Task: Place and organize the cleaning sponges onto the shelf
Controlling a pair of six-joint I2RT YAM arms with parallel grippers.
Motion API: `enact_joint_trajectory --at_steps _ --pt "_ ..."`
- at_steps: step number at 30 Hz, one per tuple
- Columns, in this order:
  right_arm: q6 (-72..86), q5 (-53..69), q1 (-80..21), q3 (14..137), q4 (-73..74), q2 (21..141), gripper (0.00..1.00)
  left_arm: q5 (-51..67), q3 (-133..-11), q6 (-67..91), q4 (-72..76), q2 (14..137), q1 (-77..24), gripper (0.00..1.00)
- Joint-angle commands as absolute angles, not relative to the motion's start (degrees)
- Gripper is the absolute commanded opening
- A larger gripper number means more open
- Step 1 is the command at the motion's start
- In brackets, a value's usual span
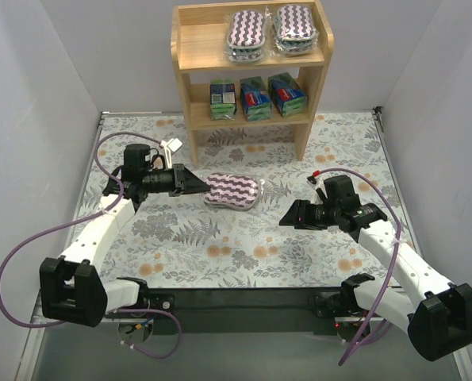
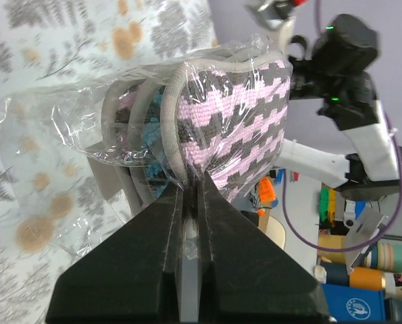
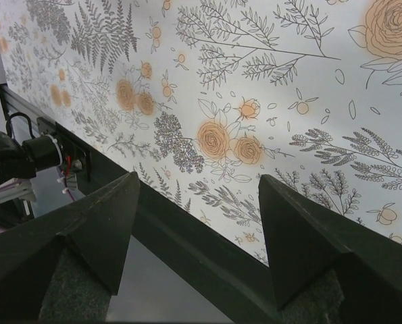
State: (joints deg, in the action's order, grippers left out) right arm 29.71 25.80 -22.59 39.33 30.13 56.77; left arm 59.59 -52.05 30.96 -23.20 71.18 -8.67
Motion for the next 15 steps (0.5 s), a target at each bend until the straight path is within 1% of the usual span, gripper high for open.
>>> enact_joint_trajectory --at_steps 1,2,4,5,8,9,11,12,14,15 --pt "28.6 25.9 -22.9 41.1 31.3 57.9 0.66 61.3 -57.9 42.1 -10.5 64.3 -10.7 0.0" --pt "28.6 25.9 -22.9 41.3 31.3 58.4 0.66 58.3 -60.7 45.8 -8.7 63.2 -10.6 0.0" --pt "28.6 25.8 -22.9 41.9 31.5 58.8 0.66 54.2 -64.8 47.8 -6.3 61.4 -10.6 0.0" --pt "28.5 25.7 -22.8 42.1 31.4 58.9 0.66 50.3 -69.0 49.6 -6.1 61.3 -10.7 0.0" --pt "28.5 25.5 -22.9 42.5 31.4 59.3 0.66 44.2 -75.3 52.1 -5.9 63.4 -10.6 0.0" --pt "28.6 25.6 -22.9 42.5 31.2 59.3 0.66 40.5 -79.0 54.5 -5.9 64.3 -10.6 0.0" --pt "28.6 25.7 -22.9 42.9 31.3 59.7 0.66 36.5 -83.1 56.2 -5.9 68.2 -10.7 0.0" --pt "28.5 25.6 -22.9 43.1 31.3 59.8 0.66 33.3 -87.5 57.9 -6.6 69.7 -10.6 0.0" --pt "28.5 25.6 -22.9 43.5 31.0 59.9 0.66 30.3 -91.7 60.7 -7.3 74.9 -10.6 0.0" --pt "28.4 25.5 -22.9 43.8 30.9 59.9 0.66 27.6 -96.1 62.1 -7.6 76.8 -10.6 0.0"
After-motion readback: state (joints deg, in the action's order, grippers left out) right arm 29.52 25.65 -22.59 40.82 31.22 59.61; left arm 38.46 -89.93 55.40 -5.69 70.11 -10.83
